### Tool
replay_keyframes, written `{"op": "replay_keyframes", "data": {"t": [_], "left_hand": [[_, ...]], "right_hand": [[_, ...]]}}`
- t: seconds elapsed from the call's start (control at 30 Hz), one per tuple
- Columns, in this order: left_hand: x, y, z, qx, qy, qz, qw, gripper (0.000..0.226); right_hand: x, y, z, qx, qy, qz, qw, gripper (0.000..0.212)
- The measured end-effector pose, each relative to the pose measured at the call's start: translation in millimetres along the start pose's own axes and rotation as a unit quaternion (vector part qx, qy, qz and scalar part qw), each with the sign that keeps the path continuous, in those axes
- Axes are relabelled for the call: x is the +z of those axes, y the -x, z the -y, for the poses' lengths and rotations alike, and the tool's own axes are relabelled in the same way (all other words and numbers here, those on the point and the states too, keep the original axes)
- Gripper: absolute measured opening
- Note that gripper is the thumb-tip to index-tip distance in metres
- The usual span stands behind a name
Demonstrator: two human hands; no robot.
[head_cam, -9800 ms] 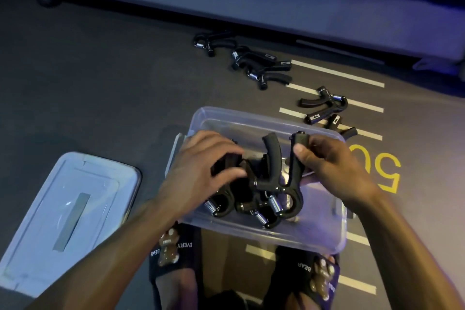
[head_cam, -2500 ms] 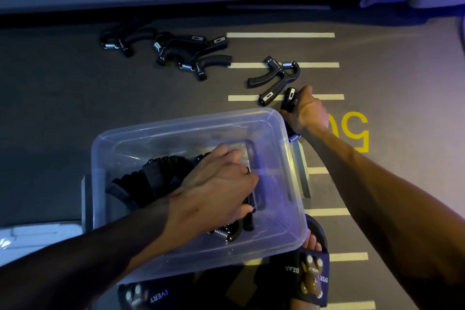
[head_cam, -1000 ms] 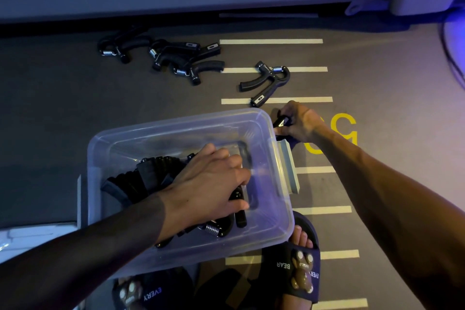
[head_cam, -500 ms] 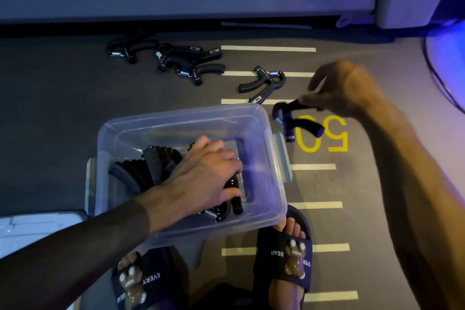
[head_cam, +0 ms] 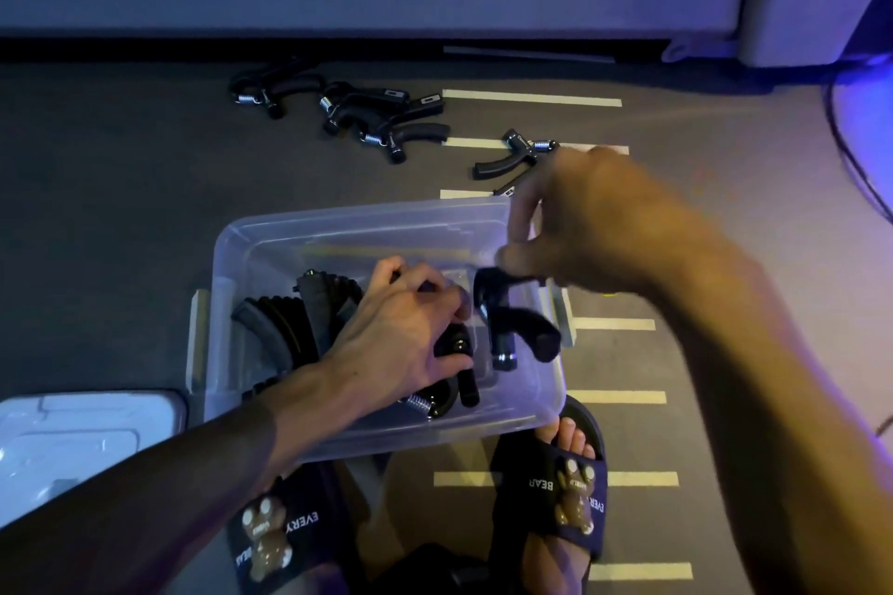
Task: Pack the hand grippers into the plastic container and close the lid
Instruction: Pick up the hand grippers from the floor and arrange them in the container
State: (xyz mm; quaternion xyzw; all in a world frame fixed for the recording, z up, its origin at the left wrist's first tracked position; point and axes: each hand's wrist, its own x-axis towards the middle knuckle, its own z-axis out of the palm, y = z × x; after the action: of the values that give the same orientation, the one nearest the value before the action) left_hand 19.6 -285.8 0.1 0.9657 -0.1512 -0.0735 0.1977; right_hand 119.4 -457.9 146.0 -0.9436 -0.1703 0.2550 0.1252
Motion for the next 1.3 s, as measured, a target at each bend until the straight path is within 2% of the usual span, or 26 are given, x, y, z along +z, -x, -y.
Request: {"op": "replay_keyframes", "data": {"t": [0.1, 0.23, 0.47, 0.63, 0.77, 0.93, 1.13, 1.3], "left_hand": [[0, -2, -1, 0.017, -0.021, -0.008, 1.000, 0.055], [2, -3, -3, 0.027, -0.023, -0.039, 0.999, 0.059], [-2, -1, -1, 0.022, -0.017, -0.050, 0.998, 0.067], [-9, -5, -5, 0.033, -0.042, 0.022, 0.998, 0.059], [-10, -8, -5, 0.054, -0.040, 0.049, 0.997, 0.051], [-9, -8, 2, 0.085, -0.012, 0.010, 0.996, 0.041], [-9, -11, 3, 0.079, -0.012, 0.037, 0.996, 0.040], [-11, -13, 3, 0.059, -0.032, 0.071, 0.995, 0.048]], "right_hand": [[37, -22, 1, 0.024, 0.029, 0.059, 0.998, 0.029], [71, -39, -4, 0.040, 0.027, 0.116, 0.992, 0.021], [98, -52, -2, 0.033, 0.081, 0.201, 0.976, 0.029], [90, -55, -1, 0.035, 0.086, 0.245, 0.965, 0.030], [86, -57, 2, 0.041, 0.073, 0.267, 0.960, 0.017], [86, -58, 1, 0.048, 0.048, 0.292, 0.954, 0.013], [88, -59, -2, 0.059, -0.022, 0.326, 0.943, 0.009], [92, -60, -5, 0.074, -0.062, 0.344, 0.934, 0.015]]}}
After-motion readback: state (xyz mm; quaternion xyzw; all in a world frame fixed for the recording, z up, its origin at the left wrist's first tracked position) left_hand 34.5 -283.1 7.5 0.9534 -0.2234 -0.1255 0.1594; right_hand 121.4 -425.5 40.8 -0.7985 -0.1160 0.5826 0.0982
